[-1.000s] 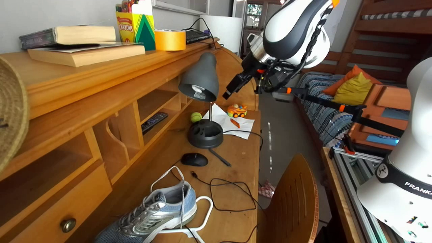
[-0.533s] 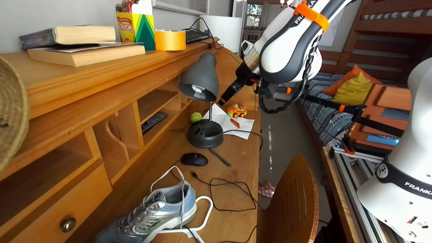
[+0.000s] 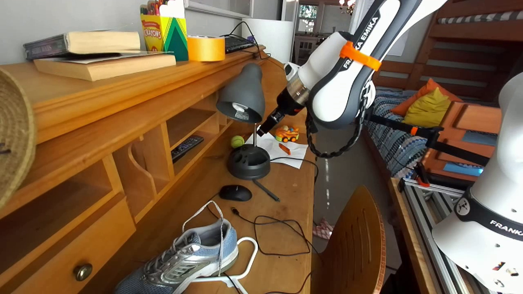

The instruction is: Press a button on the lamp

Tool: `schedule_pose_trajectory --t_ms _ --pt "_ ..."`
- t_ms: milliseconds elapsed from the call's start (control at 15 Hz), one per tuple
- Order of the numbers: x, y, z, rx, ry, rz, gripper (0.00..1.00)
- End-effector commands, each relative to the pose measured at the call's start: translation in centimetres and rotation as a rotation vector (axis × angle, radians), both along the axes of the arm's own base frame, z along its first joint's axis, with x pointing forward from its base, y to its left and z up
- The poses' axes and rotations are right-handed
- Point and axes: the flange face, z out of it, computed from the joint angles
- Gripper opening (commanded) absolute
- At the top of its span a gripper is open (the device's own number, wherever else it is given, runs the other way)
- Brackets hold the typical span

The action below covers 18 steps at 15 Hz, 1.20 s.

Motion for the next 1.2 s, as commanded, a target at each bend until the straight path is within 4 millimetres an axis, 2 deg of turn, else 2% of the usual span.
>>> schedule_pose_trajectory --t_ms 0,133,200,400,667,867,933,1133 --pt "1.2 -2.2 -4.7 0.006 -0.042 -0.012 1.0" --pt "1.4 -3.8 -6.8 0.005 -0.016 -0.02 1.0" --pt "0.4 -2.6 -4.4 -0.006 -0.01 -0.015 1.0" --pt "0.9 -4.0 -6.6 -0.008 0.007 -0.025 1.0" --pt "1.2 -4.1 -6.9 -0.034 -0.008 -0.039 1.0" --pt "1.3 -3.1 -7.1 -0.035 -0.019 -0.049 1.0" --pt "1.4 -2.7 -7.1 -0.031 -0.022 -0.049 0.83" --pt "2.1 -1.4 -7.2 -0.042 -0.069 -0.062 0.58"
